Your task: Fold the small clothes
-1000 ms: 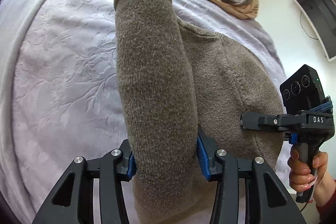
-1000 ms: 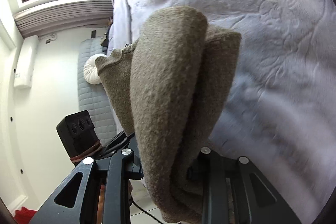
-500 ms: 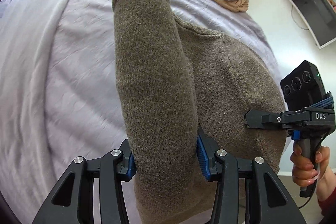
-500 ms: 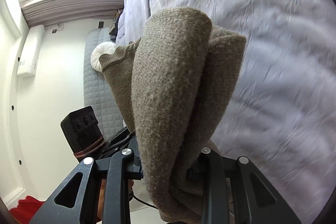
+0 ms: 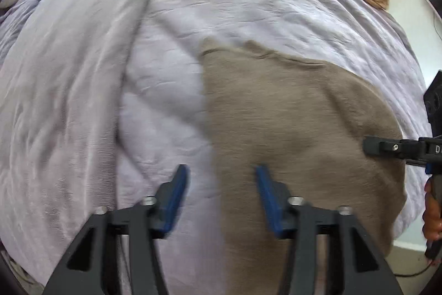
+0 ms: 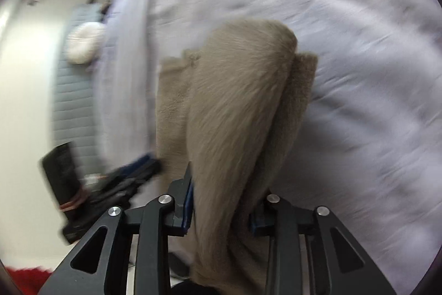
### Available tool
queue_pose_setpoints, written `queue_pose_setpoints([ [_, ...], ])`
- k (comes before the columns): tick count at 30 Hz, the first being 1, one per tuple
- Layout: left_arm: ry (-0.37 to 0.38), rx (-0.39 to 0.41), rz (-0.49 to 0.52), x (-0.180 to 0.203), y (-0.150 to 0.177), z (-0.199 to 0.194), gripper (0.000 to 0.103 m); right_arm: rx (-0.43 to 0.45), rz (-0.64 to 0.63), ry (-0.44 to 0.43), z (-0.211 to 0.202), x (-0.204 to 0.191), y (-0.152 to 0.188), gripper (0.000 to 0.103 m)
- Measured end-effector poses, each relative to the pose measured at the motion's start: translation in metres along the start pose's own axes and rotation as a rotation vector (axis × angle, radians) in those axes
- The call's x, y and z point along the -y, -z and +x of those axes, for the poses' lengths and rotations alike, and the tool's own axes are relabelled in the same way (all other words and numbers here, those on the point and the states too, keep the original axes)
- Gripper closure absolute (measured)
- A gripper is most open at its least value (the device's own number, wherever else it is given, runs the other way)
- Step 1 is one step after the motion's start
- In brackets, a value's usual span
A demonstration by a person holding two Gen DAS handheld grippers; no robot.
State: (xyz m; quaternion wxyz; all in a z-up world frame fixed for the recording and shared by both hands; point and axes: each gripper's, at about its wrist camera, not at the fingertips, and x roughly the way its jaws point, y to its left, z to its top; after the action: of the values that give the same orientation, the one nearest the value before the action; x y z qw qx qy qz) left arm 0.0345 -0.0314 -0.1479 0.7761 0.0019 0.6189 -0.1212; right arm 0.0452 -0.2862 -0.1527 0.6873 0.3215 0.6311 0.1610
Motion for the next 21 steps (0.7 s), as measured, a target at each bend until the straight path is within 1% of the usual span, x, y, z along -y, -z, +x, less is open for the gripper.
queue_pose_setpoints([
  [1, -0.015, 0.02, -0.029, -0.008, 0.002, -0.003, 0.029, 0.005, -0.001, 0.058, 0.0, 0.006, -0.003, 0.055],
  [3, -0.065, 0.038, -0.052, -0.02, 0.005, -0.008, 0.029, 0.029, -0.02, 0.203, -0.007, 0.015, -0.01, 0.053],
  [4, -0.103, 0.03, -0.055, -0.024, 0.006, -0.01, 0.029, 0.037, -0.043, 0.264, -0.011, 0.016, -0.01, 0.049],
  [5, -0.117, 0.025, -0.066, -0.028, 0.007, -0.011, 0.029, 0.049, -0.058, 0.311, -0.018, 0.019, -0.003, 0.049],
  [6, -0.109, 0.024, -0.08, -0.031, 0.008, -0.014, 0.029, 0.065, -0.052, 0.325, -0.024, 0.02, 0.0, 0.049],
  [7, -0.089, 0.023, -0.098, -0.034, 0.009, -0.017, 0.029, 0.074, -0.033, 0.306, -0.03, 0.026, 0.003, 0.048],
  [9, -0.064, 0.034, -0.1, -0.03, 0.009, -0.022, 0.029, 0.072, 0.046, 0.189, -0.035, 0.042, 0.009, 0.048],
  [10, -0.064, 0.041, -0.087, -0.025, 0.007, -0.023, 0.029, 0.069, 0.1, 0.123, -0.034, 0.053, 0.011, 0.048],
  [12, -0.079, 0.049, -0.048, -0.01, 0.003, -0.021, 0.029, 0.069, 0.225, 0.025, -0.023, 0.071, 0.014, 0.048],
  [13, -0.09, 0.047, -0.023, -0.002, 0.002, -0.018, 0.029, 0.074, 0.267, -0.026, -0.016, 0.076, 0.015, 0.05],
  [14, -0.099, 0.043, -0.004, 0.005, 0.0, -0.015, 0.029, 0.084, 0.317, -0.09, -0.01, 0.085, 0.013, 0.072],
  [15, -0.117, 0.042, 0.016, 0.011, 0.001, -0.012, 0.029, 0.092, 0.348, -0.131, -0.005, 0.088, 0.008, 0.078],
  [16, -0.149, 0.047, 0.035, 0.017, 0.002, -0.009, 0.029, 0.094, 0.343, -0.125, -0.003, 0.083, 0.003, 0.079],
  [17, -0.175, 0.047, 0.052, 0.02, 0.005, -0.006, 0.029, 0.106, 0.249, -0.072, -0.006, 0.066, -0.004, 0.079],
  [18, -0.18, 0.046, 0.057, 0.02, 0.007, -0.005, 0.029, 0.118, 0.089, -0.011, -0.012, 0.039, -0.008, 0.08],
  [20, -0.187, 0.05, 0.049, 0.019, 0.012, -0.004, 0.028, 0.123, -0.154, 0.073, -0.021, -0.002, -0.004, 0.08],
  [21, -0.183, 0.051, 0.04, 0.017, 0.013, -0.002, 0.028, 0.119, -0.238, 0.12, -0.024, -0.014, 0.001, 0.08],
])
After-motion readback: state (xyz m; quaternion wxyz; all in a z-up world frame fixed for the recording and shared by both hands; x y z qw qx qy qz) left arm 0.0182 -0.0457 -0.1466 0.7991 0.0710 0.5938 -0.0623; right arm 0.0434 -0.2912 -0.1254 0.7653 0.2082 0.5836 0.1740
